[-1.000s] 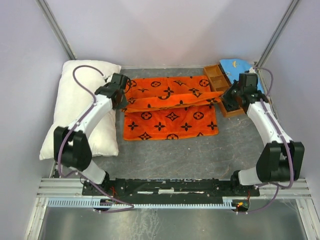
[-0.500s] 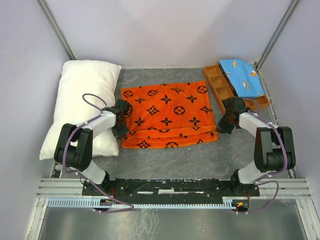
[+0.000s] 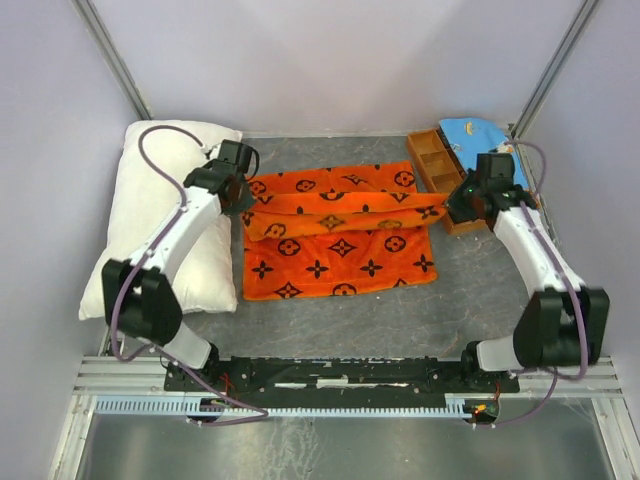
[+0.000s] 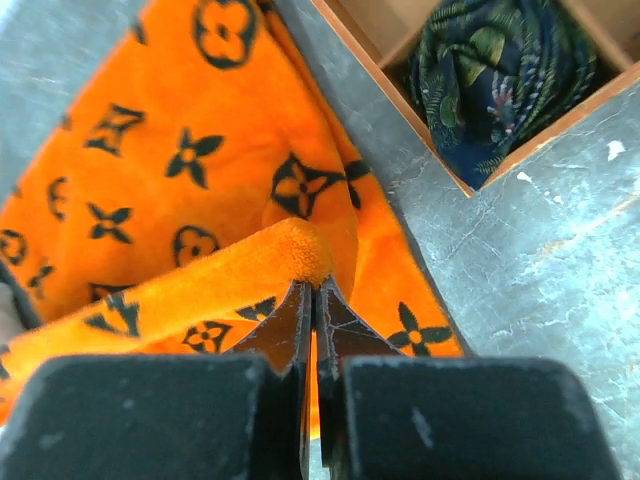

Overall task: Remove the pillowcase from the pillow
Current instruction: Fold the pillowcase at the center of the board.

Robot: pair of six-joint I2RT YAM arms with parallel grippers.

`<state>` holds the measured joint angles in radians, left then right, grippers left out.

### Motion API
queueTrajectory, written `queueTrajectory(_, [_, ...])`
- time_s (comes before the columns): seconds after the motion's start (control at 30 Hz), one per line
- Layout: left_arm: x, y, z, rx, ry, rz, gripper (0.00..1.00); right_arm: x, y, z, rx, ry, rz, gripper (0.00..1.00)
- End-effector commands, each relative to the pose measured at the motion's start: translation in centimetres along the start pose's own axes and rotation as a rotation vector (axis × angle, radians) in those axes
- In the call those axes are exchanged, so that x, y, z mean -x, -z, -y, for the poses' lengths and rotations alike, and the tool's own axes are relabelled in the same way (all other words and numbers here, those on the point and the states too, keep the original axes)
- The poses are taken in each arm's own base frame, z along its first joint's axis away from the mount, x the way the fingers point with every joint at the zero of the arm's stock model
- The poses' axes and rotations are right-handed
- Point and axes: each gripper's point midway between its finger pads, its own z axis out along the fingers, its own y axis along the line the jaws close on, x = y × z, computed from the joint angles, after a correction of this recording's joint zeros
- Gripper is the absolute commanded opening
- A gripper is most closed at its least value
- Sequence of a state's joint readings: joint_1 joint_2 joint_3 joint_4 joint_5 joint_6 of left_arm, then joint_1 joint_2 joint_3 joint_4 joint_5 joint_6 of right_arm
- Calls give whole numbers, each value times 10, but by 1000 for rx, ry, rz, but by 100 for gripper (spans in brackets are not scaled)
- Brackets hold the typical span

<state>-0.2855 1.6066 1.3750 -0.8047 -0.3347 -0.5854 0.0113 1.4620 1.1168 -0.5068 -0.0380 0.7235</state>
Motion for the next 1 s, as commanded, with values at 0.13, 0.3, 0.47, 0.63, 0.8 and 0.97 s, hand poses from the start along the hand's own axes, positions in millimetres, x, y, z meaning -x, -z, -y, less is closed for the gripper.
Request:
queueTrajectory(0.13, [-99, 3, -56, 70, 29, -168, 3, -48, 24, 58, -103, -2, 8, 1])
queueTrajectory(0.3, [-155, -16, -74, 108, 77, -256, 3, -103, -3, 91, -154, -36, -124, 1])
queueTrajectory(0.47, [-168, -28, -89, 187, 62, -266, 3, -122, -23, 104, -196, -43, -196, 1])
queueTrajectory(0.63, [-189, -45, -85, 184, 58, -310, 3, -136, -41, 108, -217, -83, -254, 1])
queueTrajectory(0.8, [-179, -70, -67, 195, 28, -303, 3, -121, -55, 104, -237, -97, -222, 1])
queueTrajectory(0.97, [-131, -98, -36, 189, -3, -207, 3, -82, -68, 87, -250, -108, -133, 1])
